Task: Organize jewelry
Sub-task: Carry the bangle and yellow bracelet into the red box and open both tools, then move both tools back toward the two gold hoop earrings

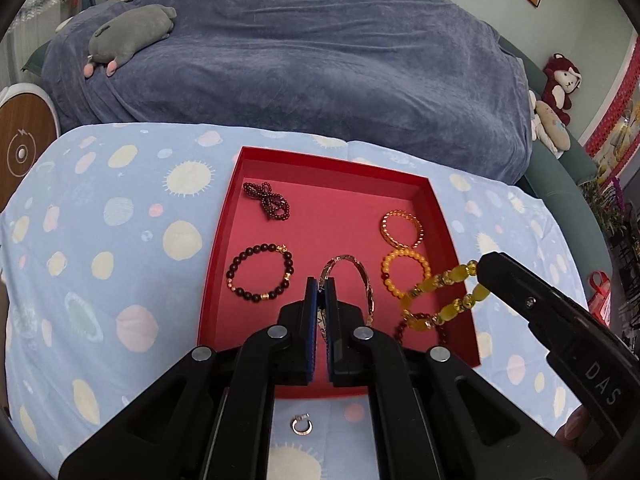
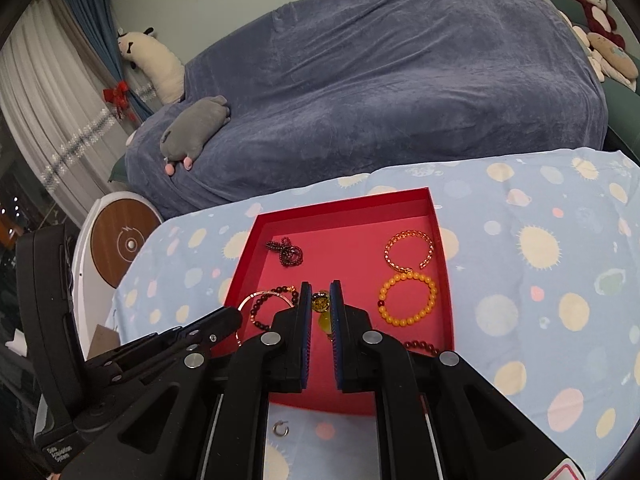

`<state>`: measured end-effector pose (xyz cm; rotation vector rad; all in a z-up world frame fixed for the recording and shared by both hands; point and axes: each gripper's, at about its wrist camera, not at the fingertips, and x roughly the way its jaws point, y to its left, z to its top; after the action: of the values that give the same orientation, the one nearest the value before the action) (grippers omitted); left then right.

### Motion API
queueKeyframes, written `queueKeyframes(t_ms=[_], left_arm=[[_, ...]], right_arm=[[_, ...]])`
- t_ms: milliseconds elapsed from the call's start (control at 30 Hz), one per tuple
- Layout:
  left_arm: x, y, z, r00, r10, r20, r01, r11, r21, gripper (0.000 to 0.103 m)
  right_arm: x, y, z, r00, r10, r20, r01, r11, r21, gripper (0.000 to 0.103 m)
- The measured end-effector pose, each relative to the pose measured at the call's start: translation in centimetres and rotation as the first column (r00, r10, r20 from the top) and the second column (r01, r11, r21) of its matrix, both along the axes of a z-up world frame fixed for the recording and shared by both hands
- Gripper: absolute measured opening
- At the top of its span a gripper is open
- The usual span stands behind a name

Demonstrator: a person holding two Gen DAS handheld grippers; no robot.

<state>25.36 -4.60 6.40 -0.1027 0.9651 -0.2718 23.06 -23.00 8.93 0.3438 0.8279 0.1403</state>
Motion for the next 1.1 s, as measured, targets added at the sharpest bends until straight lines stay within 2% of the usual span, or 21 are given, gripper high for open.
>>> queueKeyframes(t_ms=[333, 500, 600, 633, 667, 800, 933, 1100], left_arm=[[2.2, -0.1, -2.2, 0.999, 0.012, -0.032, -0.012, 1.0, 0.018, 0.003], [2.5, 0.8, -2.6, 0.998, 0.041, -0.05, -0.042, 0.999, -0.012, 0.005], [2.2, 1.4, -2.7, 0.997, 0.063, -0.052, -0.064, 0.998, -0.012, 0.024], [2.0, 1.7, -2.7, 0.996, 0.072, -0.049, -0.073, 0.997, -0.009, 0.034], [1.7, 1.9, -2.6, 0.996, 0.078, -0.045, -0.078, 0.997, -0.012, 0.036], [0.6, 2.9, -2.3, 0.995, 0.087, -0.039, -0.088, 0.996, -0.024, 0.037], [-0.8, 3.7, -2.0, 0.995, 0.095, -0.041, -0.096, 0.995, -0.036, 0.037], [-3.8, 4.3, -2.0, 0.994, 0.097, -0.039, -0.099, 0.995, -0.031, 0.047]], right_arm=[[2.7, 1.2, -2.9, 0.999, 0.015, -0.047, -0.016, 1.0, -0.015, 0.009], [3.0, 1.3, -3.1, 0.999, 0.019, -0.039, -0.02, 0.999, -0.031, 0.011], [3.1, 1.2, -2.8, 0.999, 0.017, -0.03, -0.019, 0.999, -0.043, 0.015], [3.0, 1.1, -2.6, 1.0, 0.014, -0.027, -0.015, 0.999, -0.048, 0.015], [2.8, 1.0, -2.5, 1.0, 0.012, -0.025, -0.013, 0.999, -0.05, 0.015], [1.2, 0.2, -2.2, 1.0, -0.007, -0.023, 0.006, 0.999, -0.042, 0.021], [-0.9, -0.4, -2.4, 0.999, -0.021, -0.035, 0.02, 0.999, -0.036, 0.021], [-4.4, -0.4, -3.2, 0.998, -0.023, -0.062, 0.02, 0.999, -0.048, 0.021]])
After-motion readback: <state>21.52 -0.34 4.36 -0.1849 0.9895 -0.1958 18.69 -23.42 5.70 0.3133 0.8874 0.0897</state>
